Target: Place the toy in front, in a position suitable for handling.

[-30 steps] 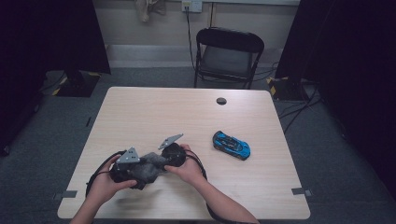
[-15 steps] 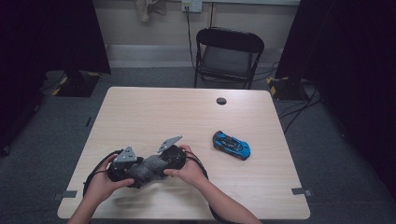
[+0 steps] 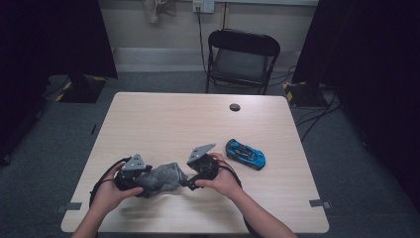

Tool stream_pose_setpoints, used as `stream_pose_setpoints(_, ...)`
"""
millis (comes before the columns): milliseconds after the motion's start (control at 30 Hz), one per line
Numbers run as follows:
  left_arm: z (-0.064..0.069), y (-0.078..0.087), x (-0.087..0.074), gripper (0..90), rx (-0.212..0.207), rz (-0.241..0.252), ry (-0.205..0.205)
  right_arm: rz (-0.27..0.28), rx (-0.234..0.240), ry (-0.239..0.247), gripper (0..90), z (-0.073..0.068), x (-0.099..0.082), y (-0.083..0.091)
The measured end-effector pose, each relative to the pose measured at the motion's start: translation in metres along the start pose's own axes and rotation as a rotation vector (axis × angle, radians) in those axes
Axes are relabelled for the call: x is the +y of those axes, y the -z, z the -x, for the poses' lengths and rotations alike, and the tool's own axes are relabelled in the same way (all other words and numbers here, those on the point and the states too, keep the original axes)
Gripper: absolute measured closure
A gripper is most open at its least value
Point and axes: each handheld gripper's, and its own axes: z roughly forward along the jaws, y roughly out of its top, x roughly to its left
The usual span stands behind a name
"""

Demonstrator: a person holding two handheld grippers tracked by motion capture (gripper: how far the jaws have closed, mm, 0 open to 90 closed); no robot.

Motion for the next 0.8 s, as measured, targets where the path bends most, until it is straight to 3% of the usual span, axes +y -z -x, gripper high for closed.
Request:
stream_pose_setpoints(133,0.0,-0.005,0.003,16.1,0.002,-0.008,-0.009,-0.014,-0.027,-0.017,22.0,0.007,-0.024,0.016)
stream_pose_setpoints(367,-0.001,-0.016,0.001,16.3,0.011,-0.035,-0.023,-0.004,-0.068,-0.096,22.1,0.021,-0.067,0.044)
stream_pose_setpoints(567,-0.003,-0.024,-0.003,15.9,0.015,-0.062,-0.035,-0.024,-0.103,-0.07,21.6,0.019,-0.084,0.048)
stream_pose_setpoints(633,-0.003,-0.028,-0.006,15.6,0.011,-0.072,-0.027,-0.025,-0.105,-0.073,21.6,0.019,-0.084,0.049)
stream_pose_setpoints(800,-0.003,-0.03,-0.01,15.4,0.007,-0.068,-0.002,-0.013,-0.126,-0.022,21.2,0.016,-0.088,0.048)
